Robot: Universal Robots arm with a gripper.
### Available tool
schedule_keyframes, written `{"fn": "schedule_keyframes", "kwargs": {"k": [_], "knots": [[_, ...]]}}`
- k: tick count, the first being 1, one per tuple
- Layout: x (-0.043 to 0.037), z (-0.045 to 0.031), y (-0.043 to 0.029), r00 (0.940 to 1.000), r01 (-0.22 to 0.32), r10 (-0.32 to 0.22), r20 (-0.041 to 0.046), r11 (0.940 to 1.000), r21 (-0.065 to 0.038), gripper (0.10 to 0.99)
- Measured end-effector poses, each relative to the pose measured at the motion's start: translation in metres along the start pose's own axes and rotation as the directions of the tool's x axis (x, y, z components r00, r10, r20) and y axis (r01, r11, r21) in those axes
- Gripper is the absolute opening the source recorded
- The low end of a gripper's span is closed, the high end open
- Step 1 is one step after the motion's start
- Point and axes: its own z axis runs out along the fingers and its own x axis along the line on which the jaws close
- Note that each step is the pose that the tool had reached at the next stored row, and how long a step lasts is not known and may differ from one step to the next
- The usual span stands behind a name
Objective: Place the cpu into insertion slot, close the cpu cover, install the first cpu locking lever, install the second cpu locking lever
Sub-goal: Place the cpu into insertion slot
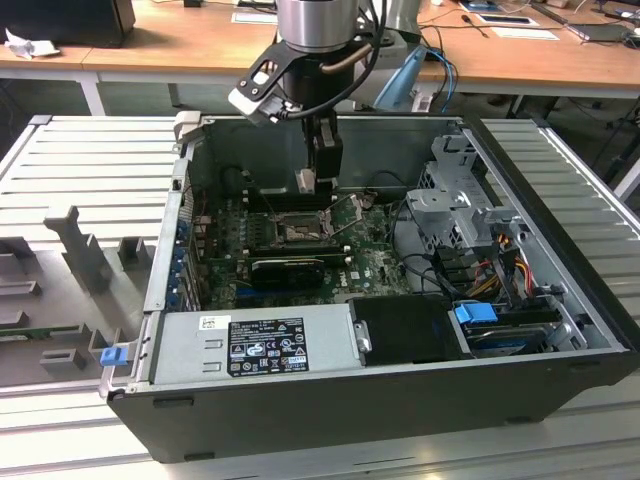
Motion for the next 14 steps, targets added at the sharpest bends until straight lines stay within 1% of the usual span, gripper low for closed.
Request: {"fn": "schedule_keyframes", "kwargs": {"k": [14], "knots": [[0.0005, 0.008, -0.0006, 1.0, 0.0, 0.0, 0.0, 1.0, 0.001, 0.529]]}}
